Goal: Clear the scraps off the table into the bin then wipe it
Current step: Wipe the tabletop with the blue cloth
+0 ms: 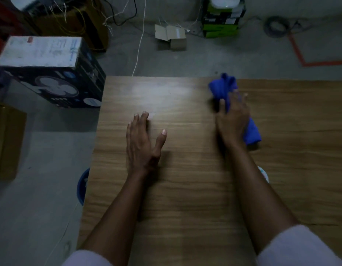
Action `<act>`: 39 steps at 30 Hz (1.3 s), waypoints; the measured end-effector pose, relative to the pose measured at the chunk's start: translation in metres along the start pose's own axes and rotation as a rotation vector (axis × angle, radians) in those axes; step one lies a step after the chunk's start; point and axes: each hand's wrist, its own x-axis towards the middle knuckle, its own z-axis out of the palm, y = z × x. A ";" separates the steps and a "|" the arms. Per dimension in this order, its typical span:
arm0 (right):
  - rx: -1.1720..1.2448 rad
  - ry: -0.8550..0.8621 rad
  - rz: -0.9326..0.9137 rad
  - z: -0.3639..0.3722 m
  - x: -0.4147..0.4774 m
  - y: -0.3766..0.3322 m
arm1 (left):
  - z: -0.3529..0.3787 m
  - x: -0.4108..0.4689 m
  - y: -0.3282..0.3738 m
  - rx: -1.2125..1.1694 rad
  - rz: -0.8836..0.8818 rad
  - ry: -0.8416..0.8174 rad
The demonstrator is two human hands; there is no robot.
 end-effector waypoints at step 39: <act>0.242 -0.464 -0.527 -0.121 -0.225 0.036 | -0.017 -0.203 0.016 -0.512 -0.107 0.168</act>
